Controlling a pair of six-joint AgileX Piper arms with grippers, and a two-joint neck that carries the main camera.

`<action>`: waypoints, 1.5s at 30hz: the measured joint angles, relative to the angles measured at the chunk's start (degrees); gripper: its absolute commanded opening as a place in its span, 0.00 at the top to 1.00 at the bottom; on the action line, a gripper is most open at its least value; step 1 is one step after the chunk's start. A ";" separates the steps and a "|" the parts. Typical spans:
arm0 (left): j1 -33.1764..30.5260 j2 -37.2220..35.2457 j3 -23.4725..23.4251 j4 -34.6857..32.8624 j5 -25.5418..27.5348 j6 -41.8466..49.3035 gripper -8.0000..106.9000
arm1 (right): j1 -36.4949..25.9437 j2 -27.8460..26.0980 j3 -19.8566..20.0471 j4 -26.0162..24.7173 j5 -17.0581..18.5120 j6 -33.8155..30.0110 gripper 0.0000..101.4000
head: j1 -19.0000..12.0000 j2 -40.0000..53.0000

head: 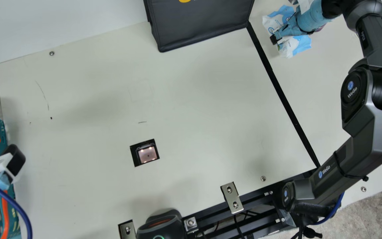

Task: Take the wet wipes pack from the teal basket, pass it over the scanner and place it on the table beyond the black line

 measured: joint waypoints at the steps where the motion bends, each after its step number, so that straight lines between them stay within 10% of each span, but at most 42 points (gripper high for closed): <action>1: 0.00 0.00 0.00 0.00 0.00 0.00 0.15 | 0.06 0.11 0.23 0.00 -0.22 0.18 1.00 | 0.00 0.00; 31: 0.00 0.00 0.00 0.00 0.00 0.00 0.15 | 0.74 -0.35 4.63 -3.18 -6.53 5.05 0.08 | 0.00 0.00; 45: 0.00 0.00 0.00 0.00 0.00 0.00 0.15 | 3.00 -6.08 7.47 -8.12 -8.36 7.78 0.06 | 0.00 0.00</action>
